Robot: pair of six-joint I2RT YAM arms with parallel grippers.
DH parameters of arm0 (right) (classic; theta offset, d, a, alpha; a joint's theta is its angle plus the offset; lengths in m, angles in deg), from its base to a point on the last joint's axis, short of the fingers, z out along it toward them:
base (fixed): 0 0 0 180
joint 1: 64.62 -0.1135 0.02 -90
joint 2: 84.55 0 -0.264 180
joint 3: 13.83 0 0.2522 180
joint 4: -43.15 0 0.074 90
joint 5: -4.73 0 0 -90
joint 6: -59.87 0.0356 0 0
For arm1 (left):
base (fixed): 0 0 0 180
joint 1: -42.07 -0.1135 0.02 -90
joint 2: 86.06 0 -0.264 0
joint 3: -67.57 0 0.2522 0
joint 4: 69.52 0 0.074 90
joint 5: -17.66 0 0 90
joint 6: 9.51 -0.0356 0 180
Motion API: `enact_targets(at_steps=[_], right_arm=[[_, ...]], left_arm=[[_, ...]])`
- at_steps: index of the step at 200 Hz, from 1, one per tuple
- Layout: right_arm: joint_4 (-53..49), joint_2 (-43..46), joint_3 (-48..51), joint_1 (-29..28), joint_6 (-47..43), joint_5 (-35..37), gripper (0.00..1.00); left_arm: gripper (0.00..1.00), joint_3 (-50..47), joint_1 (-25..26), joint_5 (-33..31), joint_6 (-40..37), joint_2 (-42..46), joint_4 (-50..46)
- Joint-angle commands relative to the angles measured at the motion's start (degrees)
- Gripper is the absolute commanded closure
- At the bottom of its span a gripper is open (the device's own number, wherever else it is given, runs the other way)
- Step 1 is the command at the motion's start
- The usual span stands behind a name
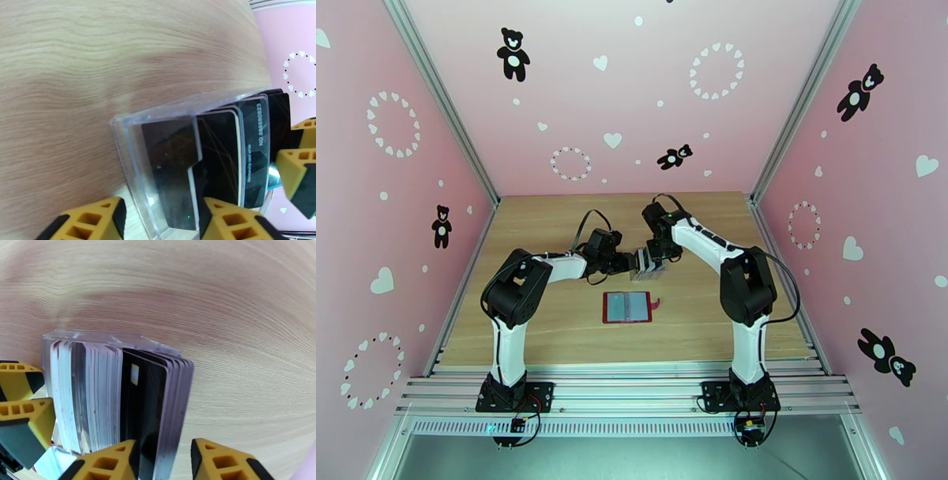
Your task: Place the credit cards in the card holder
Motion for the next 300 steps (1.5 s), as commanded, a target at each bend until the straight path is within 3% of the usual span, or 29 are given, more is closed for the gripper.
enact_targets(at_steps=[1,40,132,184,300], right_arm=[[-0.9,-0.6,0.6,0.3,-0.6,1.9,0.6],[-2.4,2.0,0.0,1.0,-1.9,4.8,0.63],[-3.1,3.3,-0.7,0.7,-1.8,3.1,0.7],[-3.2,3.0,-0.8,0.0,-1.6,3.2,0.85],[-4.7,3.9,-2.2,-1.5,-1.4,4.1,0.94]], left_arm=[[0.45,1.0,0.3,-1.1,-1.6,-2.3,-4.4],[0.45,1.2,0.3,-1.0,-1.5,-2.7,-4.5],[0.46,1.3,0.3,-0.8,-1.6,-2.6,-4.7],[0.46,1.4,0.3,-0.7,-1.7,-2.6,-4.7],[0.45,1.5,0.4,-0.7,-1.7,-2.6,-4.8]])
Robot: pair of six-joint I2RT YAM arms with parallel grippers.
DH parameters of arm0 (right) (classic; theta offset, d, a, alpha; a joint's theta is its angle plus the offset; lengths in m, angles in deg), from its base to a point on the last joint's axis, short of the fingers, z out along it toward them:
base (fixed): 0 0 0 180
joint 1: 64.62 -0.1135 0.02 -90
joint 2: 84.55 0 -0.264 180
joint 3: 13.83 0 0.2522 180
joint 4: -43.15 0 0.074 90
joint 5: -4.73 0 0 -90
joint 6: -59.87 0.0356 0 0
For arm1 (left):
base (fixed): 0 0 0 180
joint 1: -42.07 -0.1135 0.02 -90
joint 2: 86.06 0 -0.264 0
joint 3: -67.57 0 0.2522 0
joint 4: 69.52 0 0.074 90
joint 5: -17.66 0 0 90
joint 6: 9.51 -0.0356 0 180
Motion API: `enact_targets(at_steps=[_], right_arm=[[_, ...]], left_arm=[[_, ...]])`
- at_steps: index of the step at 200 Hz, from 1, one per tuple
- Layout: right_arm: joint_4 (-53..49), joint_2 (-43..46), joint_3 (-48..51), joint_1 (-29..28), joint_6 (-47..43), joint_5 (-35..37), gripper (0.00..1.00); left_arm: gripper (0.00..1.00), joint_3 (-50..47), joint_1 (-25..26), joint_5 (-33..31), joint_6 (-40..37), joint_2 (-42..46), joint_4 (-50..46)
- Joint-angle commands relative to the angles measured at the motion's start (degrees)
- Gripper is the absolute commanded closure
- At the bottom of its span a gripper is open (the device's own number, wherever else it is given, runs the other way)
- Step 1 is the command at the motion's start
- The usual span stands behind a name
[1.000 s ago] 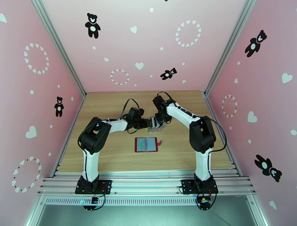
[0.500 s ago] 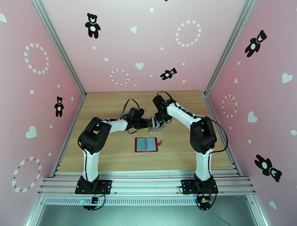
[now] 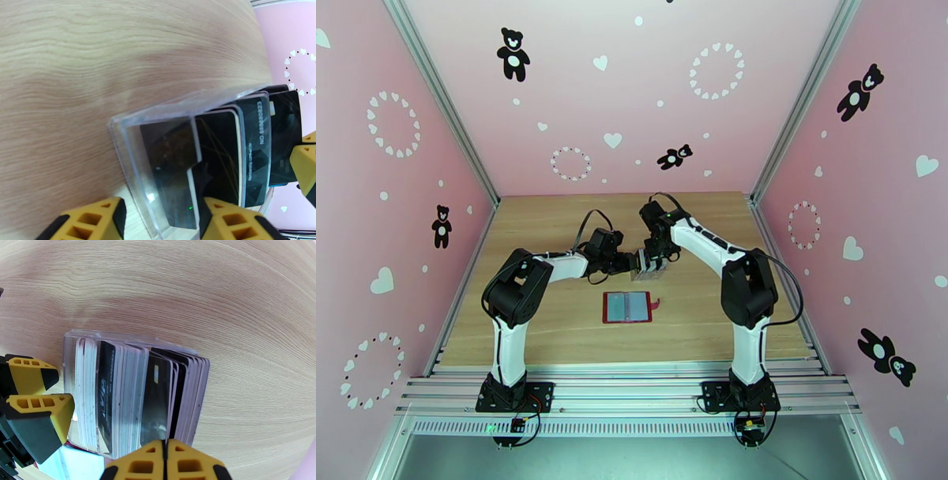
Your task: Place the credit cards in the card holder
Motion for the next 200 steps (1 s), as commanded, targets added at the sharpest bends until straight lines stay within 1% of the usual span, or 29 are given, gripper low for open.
enact_targets(at_steps=[1,70,100,173,200], right_arm=[[-4.1,2.1,-1.4,-0.2,-0.1,3.4,0.94],[-5.0,2.5,-2.7,-1.5,0.5,4.0,0.93],[-5.4,2.6,-3.1,-1.5,0.5,4.4,0.89],[-6.3,1.9,-3.1,-1.5,0.4,6.3,0.89],[-6.3,1.8,-3.2,-1.5,0.3,6.2,0.92]], left_arm=[[0.46,0.4,0.0,-0.7,-1.3,-2.2,-3.4],[0.46,0.3,0.0,-0.7,-1.3,-2.1,-3.5],[0.46,0.3,0.0,-0.7,-1.3,-2.0,-3.5],[0.46,0.2,0.0,-0.5,-1.3,-1.8,-3.4],[0.46,0.2,0.0,-0.5,-1.3,-1.8,-3.4]])
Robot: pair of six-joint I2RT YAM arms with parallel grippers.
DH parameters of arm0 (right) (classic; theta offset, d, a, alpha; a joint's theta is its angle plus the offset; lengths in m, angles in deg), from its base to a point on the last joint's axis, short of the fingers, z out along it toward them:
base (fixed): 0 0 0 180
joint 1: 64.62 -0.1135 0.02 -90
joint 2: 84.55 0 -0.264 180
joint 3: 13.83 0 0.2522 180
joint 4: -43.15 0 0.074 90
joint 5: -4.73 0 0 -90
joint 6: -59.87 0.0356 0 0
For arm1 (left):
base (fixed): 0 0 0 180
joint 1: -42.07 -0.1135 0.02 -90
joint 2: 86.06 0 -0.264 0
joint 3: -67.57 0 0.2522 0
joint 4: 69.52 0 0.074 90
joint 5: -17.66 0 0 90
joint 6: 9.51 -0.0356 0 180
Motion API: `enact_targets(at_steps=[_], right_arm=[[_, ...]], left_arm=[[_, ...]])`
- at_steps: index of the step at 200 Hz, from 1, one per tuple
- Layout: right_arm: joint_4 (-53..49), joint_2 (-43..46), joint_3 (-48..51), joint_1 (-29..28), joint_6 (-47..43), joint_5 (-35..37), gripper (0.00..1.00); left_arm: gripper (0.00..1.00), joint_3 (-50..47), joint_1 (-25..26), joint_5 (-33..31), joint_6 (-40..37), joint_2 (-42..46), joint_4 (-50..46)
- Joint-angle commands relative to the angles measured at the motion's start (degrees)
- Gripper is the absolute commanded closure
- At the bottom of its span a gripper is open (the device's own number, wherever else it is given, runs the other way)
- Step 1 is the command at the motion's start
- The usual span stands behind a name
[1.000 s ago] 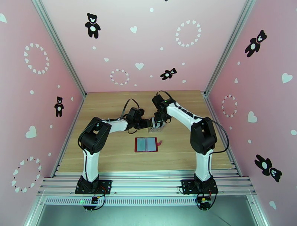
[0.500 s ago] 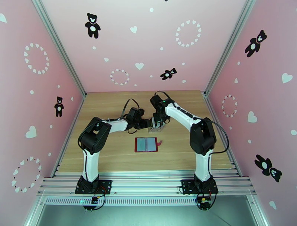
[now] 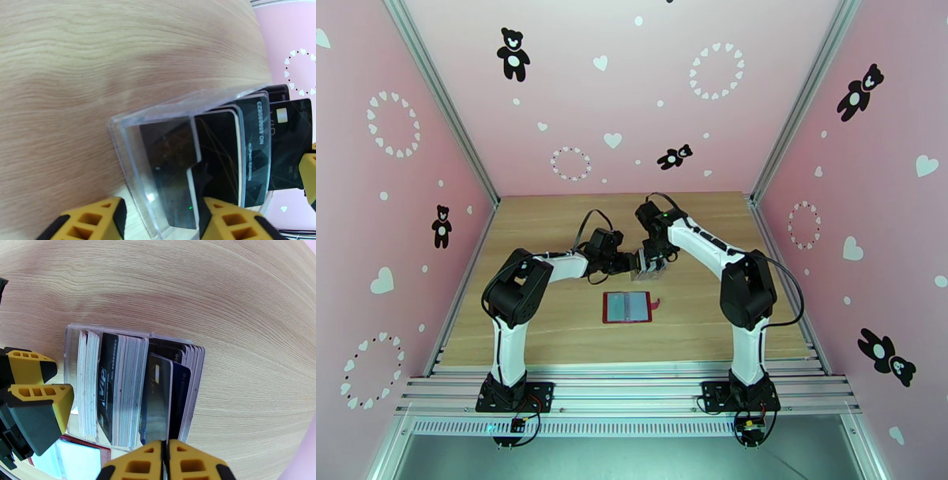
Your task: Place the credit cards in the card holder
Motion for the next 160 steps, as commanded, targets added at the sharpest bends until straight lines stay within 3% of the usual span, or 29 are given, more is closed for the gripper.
enact_targets(at_steps=[1,160], right_arm=[[-3.1,1.6,-1.5,0.1,-0.1,2.5,0.92],[-1.5,1.3,0.7,-2.5,2.4,-8.0,1.0]], left_arm=[[0.46,0.2,0.0,-0.5,-1.3,-1.7,-3.4],[0.46,0.2,0.0,-0.8,-1.7,-1.4,-4.0]])
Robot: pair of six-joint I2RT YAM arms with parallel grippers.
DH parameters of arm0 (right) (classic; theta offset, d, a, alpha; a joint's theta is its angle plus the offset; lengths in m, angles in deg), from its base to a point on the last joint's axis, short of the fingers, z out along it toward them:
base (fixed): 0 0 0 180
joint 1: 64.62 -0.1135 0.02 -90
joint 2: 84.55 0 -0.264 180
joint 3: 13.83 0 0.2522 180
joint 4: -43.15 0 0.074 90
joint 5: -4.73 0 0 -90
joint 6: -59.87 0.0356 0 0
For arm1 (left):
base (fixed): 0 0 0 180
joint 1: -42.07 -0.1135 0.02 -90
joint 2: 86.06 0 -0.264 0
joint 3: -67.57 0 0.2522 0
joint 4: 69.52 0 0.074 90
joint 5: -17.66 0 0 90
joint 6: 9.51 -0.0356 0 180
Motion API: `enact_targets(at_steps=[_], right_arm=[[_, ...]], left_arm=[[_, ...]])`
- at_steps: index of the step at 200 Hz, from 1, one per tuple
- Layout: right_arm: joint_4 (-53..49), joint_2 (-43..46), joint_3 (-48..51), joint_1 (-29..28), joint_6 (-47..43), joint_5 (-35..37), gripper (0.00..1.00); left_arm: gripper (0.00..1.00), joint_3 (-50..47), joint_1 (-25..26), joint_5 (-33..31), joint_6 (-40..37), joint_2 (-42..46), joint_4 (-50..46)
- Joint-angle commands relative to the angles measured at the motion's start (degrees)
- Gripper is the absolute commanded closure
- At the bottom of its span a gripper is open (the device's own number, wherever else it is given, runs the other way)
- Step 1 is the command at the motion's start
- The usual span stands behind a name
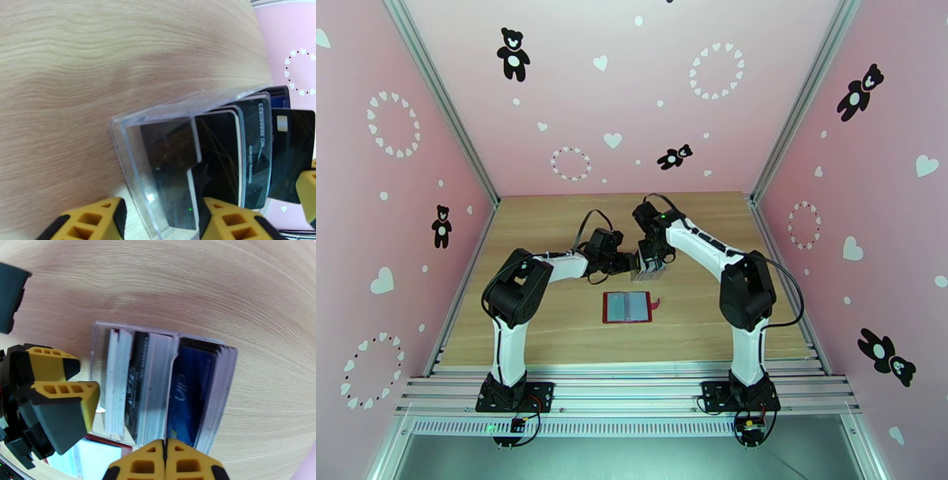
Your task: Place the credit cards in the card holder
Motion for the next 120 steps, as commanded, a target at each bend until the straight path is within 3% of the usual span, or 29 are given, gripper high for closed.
enact_targets(at_steps=[1,120], right_arm=[[-2.7,1.1,0.6,-0.9,0.0,-2.5,1.0],[-6.1,4.1,1.9,-0.8,-1.7,-2.2,1.0]], left_arm=[[0.46,0.2,0.0,-0.9,-1.7,-1.4,-3.9],[0.46,0.2,0.0,-1.2,-2.0,-1.2,-4.2]])
